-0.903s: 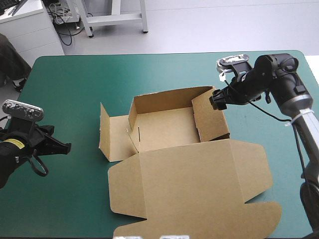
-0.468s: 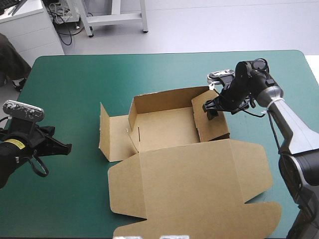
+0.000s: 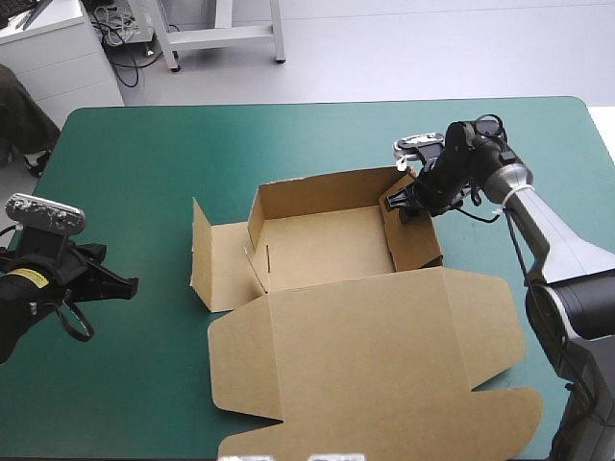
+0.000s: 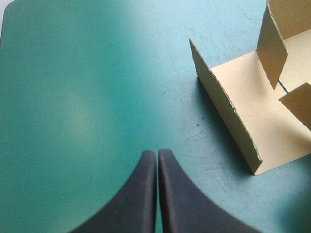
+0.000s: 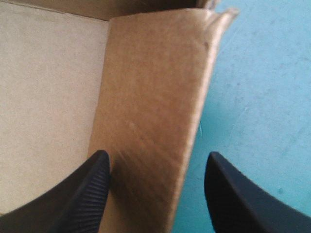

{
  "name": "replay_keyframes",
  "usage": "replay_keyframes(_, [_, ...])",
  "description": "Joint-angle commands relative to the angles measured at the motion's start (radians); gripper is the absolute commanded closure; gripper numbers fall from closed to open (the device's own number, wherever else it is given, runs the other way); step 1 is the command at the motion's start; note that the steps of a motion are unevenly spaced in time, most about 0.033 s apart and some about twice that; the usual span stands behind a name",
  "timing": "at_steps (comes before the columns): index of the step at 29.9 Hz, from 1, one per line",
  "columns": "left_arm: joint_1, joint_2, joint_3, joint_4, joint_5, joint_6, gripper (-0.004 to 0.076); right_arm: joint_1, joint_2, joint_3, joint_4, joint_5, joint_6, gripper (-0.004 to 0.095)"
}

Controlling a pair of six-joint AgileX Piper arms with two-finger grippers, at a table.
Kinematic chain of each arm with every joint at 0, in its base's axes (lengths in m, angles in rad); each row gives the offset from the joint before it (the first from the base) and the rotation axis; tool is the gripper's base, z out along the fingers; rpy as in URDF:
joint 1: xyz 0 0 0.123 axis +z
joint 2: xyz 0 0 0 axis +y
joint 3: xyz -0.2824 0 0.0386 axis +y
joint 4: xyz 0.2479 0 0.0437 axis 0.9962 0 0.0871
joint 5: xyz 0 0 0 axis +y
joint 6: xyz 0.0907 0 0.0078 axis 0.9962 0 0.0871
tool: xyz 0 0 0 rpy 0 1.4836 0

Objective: Fold the box

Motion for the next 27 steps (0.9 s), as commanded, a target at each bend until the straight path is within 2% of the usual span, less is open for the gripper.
replay_keyframes(1, [0.001,-0.008,-0.025,-0.014,-0.058,-0.008,0.073,-0.002,-0.034,-0.035,0.012,-0.017,-0.017,0.0459])
replay_keyframes(6, [0.001,-0.008,-0.025,-0.021,-0.055,-0.008,0.073,-0.002,-0.002,-0.035,0.019,0.012,-0.017,0.0628])
replay_keyframes(12, [0.001,-0.008,-0.025,-0.026,-0.055,-0.008,0.073,-0.002,0.003,-0.062,0.023,0.024,-0.009,0.0932])
replay_keyframes(18, [0.001,-0.008,-0.025,-0.039,-0.055,-0.008,0.073,-0.002,0.001,-0.184,0.023,0.121,-0.023,0.0931])
replay_keyframes(23, [0.001,-0.008,-0.025,-0.004,-0.061,-0.008,0.073,-0.013,-0.08,-0.231,0.04,0.121,-0.073,0.0931])
replay_keyframes(27, [0.001,-0.008,-0.025,0.019,-0.061,-0.008,0.073,-0.064,-0.163,-0.231,0.038,0.121,-0.092,0.0932])
